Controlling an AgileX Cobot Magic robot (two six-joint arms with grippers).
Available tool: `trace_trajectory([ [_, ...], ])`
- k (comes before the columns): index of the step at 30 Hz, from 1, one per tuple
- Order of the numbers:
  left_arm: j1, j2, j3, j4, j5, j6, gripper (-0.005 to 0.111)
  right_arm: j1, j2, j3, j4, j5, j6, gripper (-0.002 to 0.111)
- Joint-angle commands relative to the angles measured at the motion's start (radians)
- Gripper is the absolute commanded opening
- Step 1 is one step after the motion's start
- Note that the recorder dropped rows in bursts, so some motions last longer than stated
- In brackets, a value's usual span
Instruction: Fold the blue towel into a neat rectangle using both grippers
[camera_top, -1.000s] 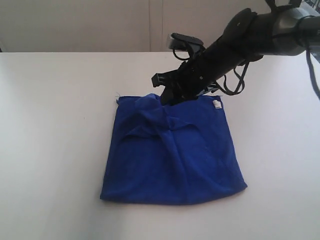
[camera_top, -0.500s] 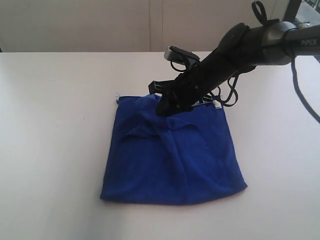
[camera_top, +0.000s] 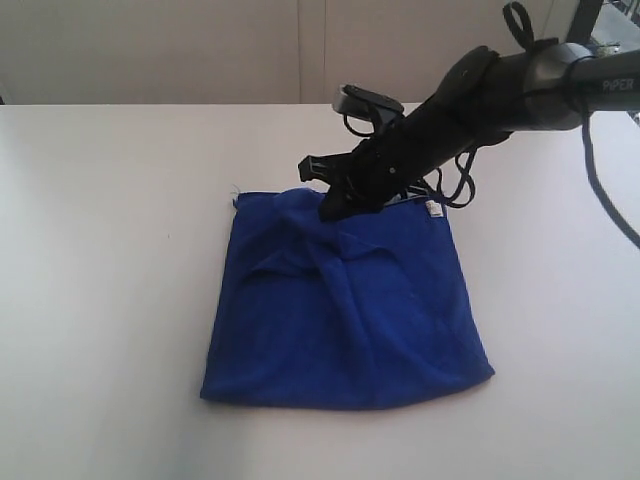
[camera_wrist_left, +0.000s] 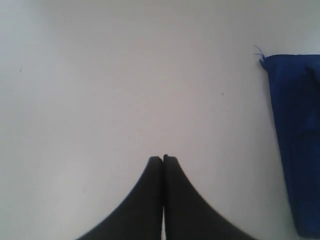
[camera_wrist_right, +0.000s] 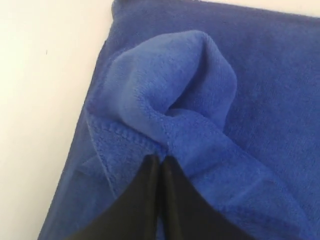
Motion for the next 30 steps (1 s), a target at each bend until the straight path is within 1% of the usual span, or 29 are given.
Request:
trace_trajectory([
  [1, 0.003, -0.006, -0.004, -0.012, 0.018, -0.003, 0.000, -0.024, -0.056, 0.001, -0.048, -0.016, -0.010, 0.000],
  [7, 0.003, -0.006, -0.004, -0.012, 0.018, -0.003, 0.000, -0.068, -0.143, 0.001, -0.215, -0.024, -0.004, 0.000],
  [11, 0.003, -0.006, -0.004, -0.016, 0.012, -0.003, 0.000, -0.105, -0.166, 0.001, -0.285, -0.029, -0.002, 0.000],
  [15, 0.003, -0.006, -0.004, -0.016, 0.012, -0.003, 0.000, -0.135, -0.170, 0.001, -0.416, -0.058, 0.106, 0.000],
  [18, 0.003, -0.004, -0.004, -0.026, 0.012, -0.003, 0.000, -0.147, -0.168, 0.001, -0.508, -0.071, 0.151, 0.000],
  [21, 0.001, 0.009, -0.002, -0.050, 0.016, -0.003, 0.000, -0.152, -0.165, 0.001, -0.534, -0.082, 0.156, 0.000],
  [23, 0.001, 0.029, 0.010, -0.085, 0.008, 0.017, 0.000, -0.152, -0.165, 0.001, -0.538, -0.087, 0.156, 0.000],
  [25, 0.001, 0.053, 0.031, -0.161, -0.001, 0.062, 0.000, -0.152, -0.165, 0.001, -0.538, -0.094, 0.156, 0.000],
  [27, 0.001, 0.084, 0.054, -0.259, -0.015, 0.119, 0.000, -0.152, -0.165, 0.001, -0.538, -0.096, 0.156, 0.000],
  [30, 0.001, 0.139, 0.096, -0.447, -0.056, 0.260, 0.000, -0.152, -0.165, 0.001, -0.538, -0.103, 0.156, 0.000],
])
